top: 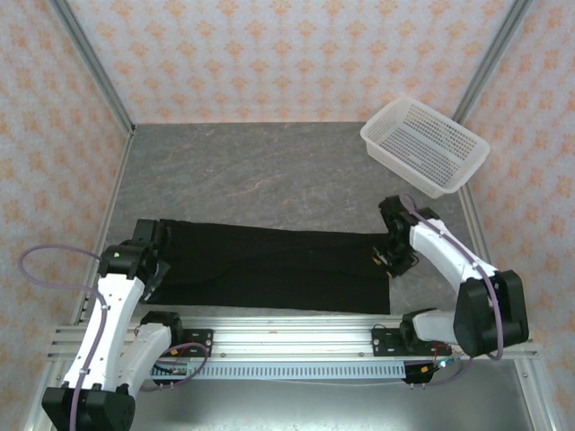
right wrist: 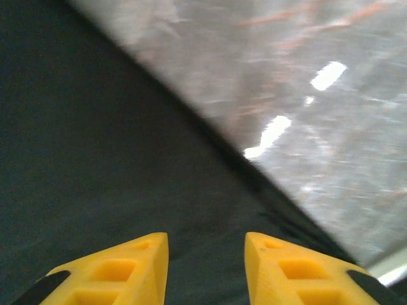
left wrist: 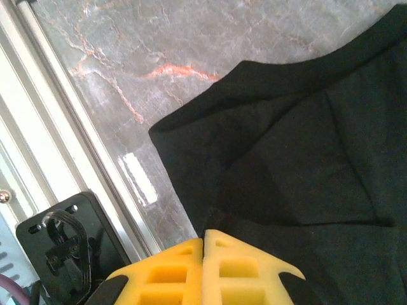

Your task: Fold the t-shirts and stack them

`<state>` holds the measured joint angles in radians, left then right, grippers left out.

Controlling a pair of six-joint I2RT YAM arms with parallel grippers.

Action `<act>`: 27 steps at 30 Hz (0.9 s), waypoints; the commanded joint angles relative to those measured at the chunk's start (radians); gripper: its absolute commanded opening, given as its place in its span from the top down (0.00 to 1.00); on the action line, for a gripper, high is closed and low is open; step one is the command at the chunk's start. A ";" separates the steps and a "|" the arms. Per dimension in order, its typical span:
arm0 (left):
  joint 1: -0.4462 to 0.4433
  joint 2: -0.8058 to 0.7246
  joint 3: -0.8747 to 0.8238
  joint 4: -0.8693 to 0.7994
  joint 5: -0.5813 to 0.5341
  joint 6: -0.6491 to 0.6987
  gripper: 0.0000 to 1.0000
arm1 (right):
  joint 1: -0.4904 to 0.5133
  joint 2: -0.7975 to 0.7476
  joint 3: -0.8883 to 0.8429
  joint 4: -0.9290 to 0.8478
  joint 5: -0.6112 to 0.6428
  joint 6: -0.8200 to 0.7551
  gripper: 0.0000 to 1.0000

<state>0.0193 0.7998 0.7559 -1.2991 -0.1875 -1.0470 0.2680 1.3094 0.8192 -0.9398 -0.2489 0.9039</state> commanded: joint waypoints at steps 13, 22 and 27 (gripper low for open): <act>-0.002 0.183 -0.081 0.198 0.079 0.033 1.00 | 0.027 0.464 0.211 0.162 0.076 -0.021 0.80; -0.004 0.331 -0.056 0.348 0.162 0.052 1.00 | -0.132 0.596 0.402 0.147 0.117 -0.125 0.82; -0.024 0.433 -0.011 0.371 0.181 0.063 1.00 | -0.132 0.603 0.491 0.120 0.129 -0.161 0.77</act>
<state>0.0109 1.1984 0.7010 -0.9596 -0.0189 -1.0027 0.1349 1.9060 1.2785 -0.7952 -0.1818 0.7845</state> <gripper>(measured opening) 0.041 0.221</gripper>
